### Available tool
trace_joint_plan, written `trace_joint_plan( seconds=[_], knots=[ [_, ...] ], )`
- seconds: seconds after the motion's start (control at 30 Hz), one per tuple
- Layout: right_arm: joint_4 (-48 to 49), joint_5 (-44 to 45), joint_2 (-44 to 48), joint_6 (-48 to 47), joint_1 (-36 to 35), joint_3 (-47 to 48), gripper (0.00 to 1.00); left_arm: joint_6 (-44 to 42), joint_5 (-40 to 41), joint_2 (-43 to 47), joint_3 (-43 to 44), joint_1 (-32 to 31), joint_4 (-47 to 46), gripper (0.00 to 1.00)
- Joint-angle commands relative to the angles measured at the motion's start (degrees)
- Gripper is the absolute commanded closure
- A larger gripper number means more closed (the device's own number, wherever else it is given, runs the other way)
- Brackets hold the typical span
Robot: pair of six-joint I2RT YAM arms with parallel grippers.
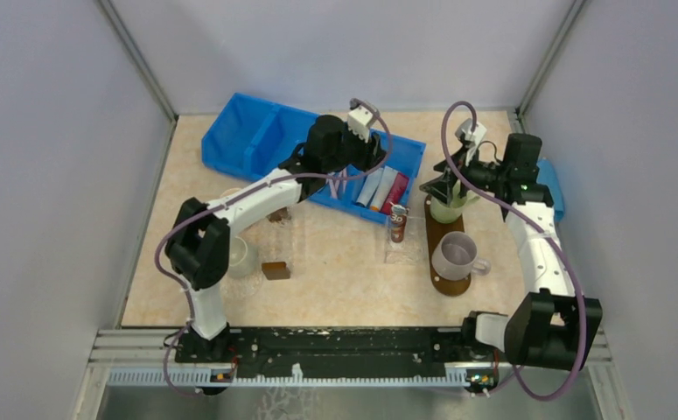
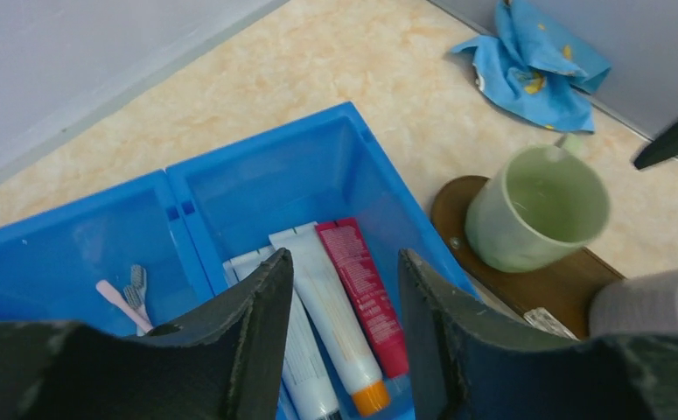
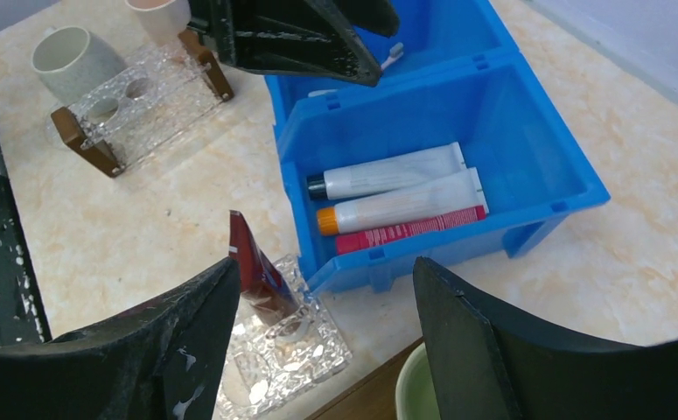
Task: Prepare toiletry sets of a toothbrush and toothpaste on the tray
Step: Place the toothpaste in the toothpaste holder.
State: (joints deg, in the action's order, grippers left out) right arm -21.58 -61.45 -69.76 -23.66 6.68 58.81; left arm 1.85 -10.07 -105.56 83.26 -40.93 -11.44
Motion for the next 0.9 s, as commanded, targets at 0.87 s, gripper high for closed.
trace_joint_plan(
  seconds=[0.87],
  knots=[
    [5.55,2.6,1.38,3.31,0.97,-1.49,0.28,-1.08,7.69,-28.08,35.06,-2.38,32.23,0.53]
  ],
)
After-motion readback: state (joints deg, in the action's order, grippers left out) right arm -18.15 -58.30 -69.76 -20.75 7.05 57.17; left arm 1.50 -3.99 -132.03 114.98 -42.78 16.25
